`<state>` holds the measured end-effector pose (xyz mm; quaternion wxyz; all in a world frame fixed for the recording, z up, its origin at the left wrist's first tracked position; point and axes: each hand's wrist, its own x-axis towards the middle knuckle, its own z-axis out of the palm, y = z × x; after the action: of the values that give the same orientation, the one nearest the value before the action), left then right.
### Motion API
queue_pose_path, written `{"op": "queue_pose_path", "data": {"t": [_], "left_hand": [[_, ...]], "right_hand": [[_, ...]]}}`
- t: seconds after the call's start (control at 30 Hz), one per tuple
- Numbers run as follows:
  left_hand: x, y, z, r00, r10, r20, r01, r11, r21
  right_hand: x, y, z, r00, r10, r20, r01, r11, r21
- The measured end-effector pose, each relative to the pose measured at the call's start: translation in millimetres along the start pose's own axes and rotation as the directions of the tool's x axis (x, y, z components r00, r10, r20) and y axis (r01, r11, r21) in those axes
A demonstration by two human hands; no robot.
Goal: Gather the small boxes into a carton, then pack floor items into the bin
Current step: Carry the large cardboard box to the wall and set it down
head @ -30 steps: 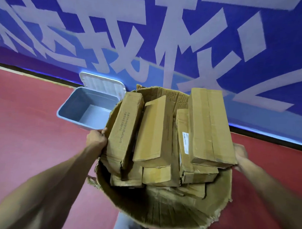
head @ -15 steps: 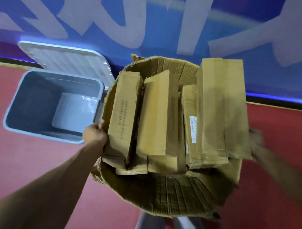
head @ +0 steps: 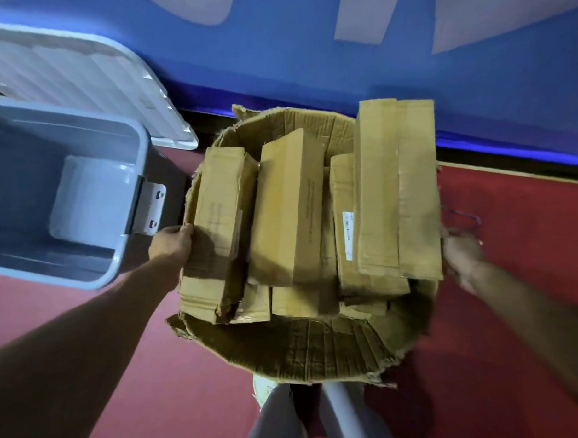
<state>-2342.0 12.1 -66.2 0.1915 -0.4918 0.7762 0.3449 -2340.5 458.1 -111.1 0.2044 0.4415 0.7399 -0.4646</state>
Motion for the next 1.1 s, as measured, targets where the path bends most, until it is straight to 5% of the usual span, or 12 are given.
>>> {"op": "queue_pose_path", "data": {"t": [0.23,0.37,0.5,0.73,0.87,1.1], "left_hand": [[-139,76,-70,0.971,0.081,0.225,-0.057,0.992,-0.108],[-226,121,-131,0.941,0.241,0.237,-0.208,0.966,-0.155],[-278,132,-209,0.914,0.269,0.303,-0.201,0.950,-0.237],[-271,66,-359,0.915,0.294,0.277,-0.190,0.918,-0.347],[-231,1,-455,0.933,0.231,0.275,-0.070,0.867,-0.493],[-186,-84,-607,0.943,0.239,0.230,-0.118,0.890,-0.441]], "right_hand": [[-114,-84,-54,0.995,-0.071,0.063,0.076,0.994,-0.082],[-199,-136,-74,0.982,-0.106,0.159,0.125,0.986,-0.112],[-289,-187,-78,0.964,-0.146,0.222,0.172,0.979,-0.105],[-443,-231,-8,0.929,-0.184,0.322,0.214,0.975,-0.060],[-521,-236,67,0.917,-0.199,0.345,0.245,0.965,-0.094],[-648,-257,163,0.892,-0.229,0.389,0.292,0.950,-0.110]]}}
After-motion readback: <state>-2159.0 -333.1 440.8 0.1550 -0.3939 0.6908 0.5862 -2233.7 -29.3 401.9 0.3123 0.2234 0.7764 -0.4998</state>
